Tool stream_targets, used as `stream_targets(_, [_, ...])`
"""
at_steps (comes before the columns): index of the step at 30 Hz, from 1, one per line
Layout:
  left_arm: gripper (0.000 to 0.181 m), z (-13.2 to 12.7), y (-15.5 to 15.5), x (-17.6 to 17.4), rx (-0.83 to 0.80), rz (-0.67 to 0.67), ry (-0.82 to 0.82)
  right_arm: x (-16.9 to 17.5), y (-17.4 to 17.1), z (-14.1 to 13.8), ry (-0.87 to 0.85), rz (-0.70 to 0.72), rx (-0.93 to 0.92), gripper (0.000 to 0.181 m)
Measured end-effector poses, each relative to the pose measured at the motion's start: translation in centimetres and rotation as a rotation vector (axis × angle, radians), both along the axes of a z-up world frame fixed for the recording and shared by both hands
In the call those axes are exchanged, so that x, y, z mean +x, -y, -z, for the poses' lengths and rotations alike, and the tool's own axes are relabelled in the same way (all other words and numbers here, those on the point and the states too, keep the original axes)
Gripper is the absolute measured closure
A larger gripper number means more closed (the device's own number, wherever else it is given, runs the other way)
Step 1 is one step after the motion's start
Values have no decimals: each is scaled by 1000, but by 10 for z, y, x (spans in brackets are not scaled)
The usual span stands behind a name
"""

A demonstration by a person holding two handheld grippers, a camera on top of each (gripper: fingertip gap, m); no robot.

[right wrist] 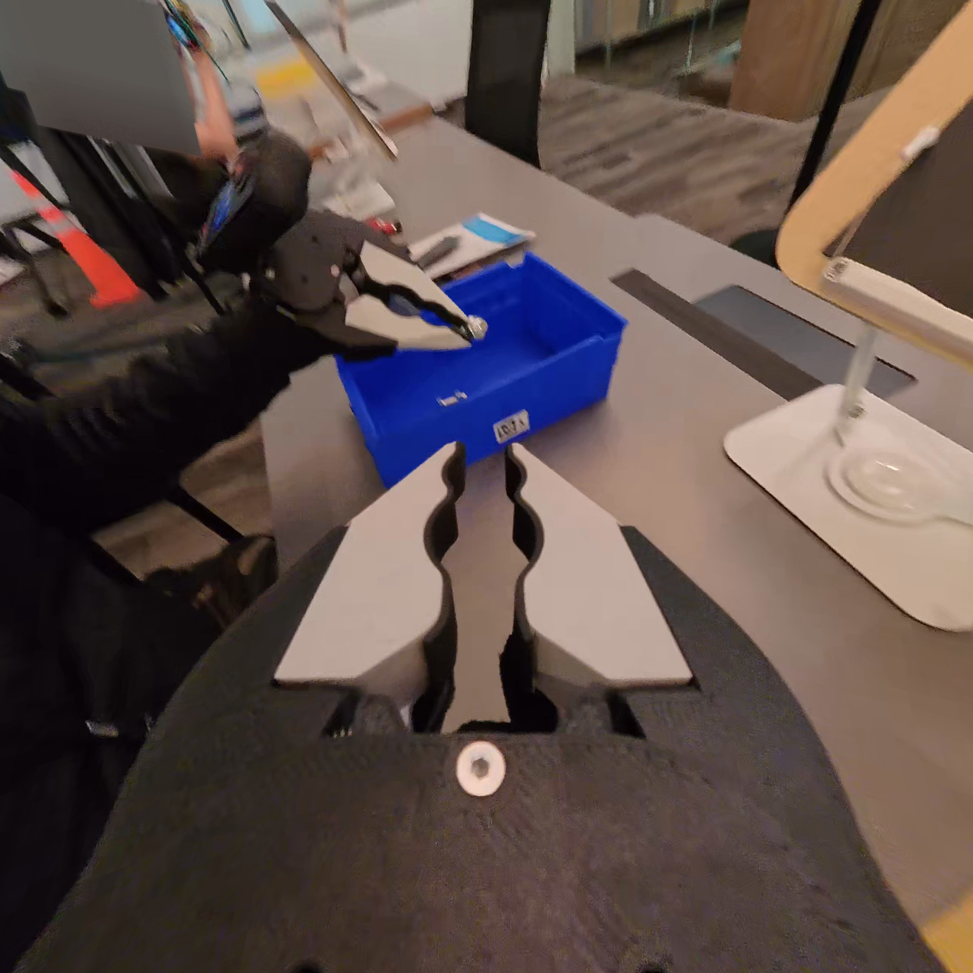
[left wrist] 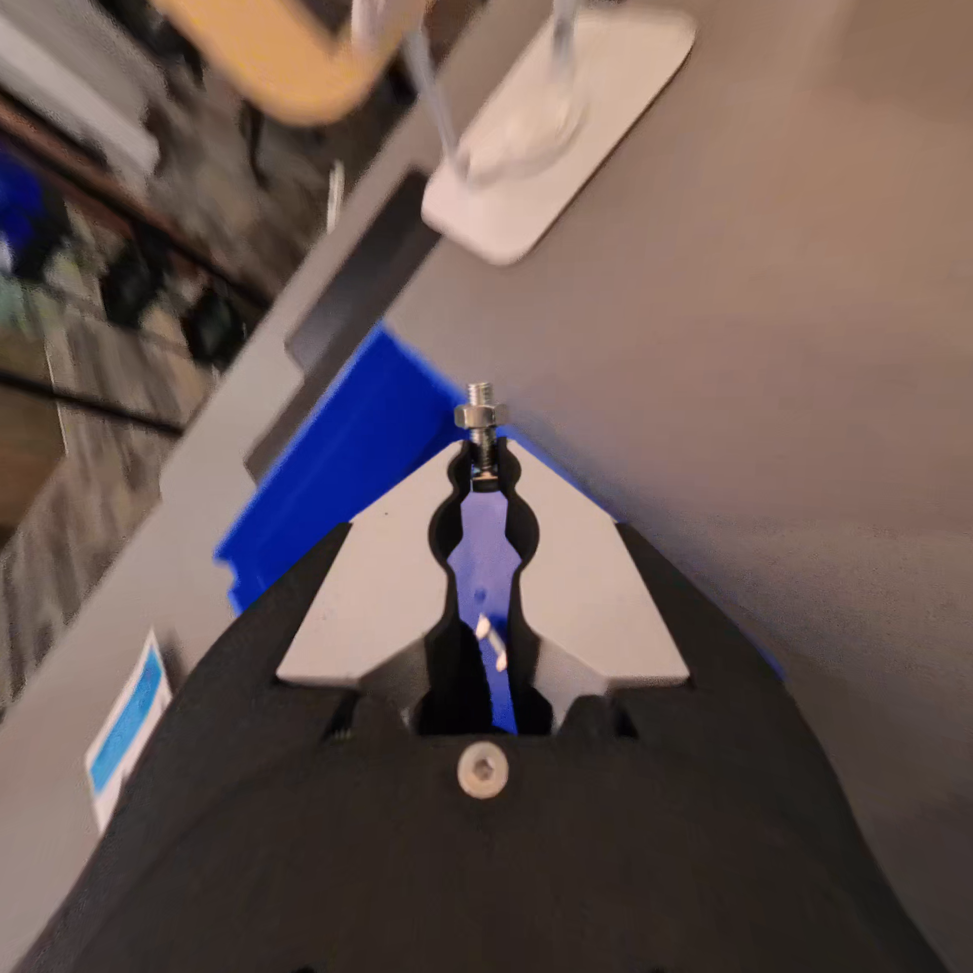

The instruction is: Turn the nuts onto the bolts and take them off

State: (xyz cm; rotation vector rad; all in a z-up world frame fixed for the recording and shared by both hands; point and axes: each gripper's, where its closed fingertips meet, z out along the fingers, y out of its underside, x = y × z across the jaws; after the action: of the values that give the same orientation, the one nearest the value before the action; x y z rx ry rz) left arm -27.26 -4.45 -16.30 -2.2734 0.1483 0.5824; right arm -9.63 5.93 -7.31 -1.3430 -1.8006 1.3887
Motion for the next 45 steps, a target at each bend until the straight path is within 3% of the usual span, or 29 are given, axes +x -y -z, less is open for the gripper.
stream_targets(2, [174,-22,-17,30,81,86,-65,-8,13,-2,-27,-13,-45,161])
stream_targets(5, [174,-36,-40,78,154,200,-109,-19,27,8,-23,-31,-88,154])
stream_targets(8, [174,-38,-54,117,187,289,-143,-26,36,23,1,-46,-127,147])
stream_targets(12, [174,-31,-63,141,172,337,-161,-28,47,35,28,-81,-183,147])
stream_targets(20, [174,-33,-66,151,188,360,-182,-28,50,45,51,-104,-215,165])
stream_targets(26, [172,-30,-67,156,203,391,-112,-26,45,50,64,-104,-190,166])
stream_targets(31, [144,-21,-66,157,179,407,48,-20,34,50,90,-86,-54,166])
stream_targets(36, [145,-6,-66,168,138,452,189,-12,37,60,164,-121,80,166])
stream_targets(45, [161,1,-65,178,140,497,286,-8,47,67,204,-173,81,165])
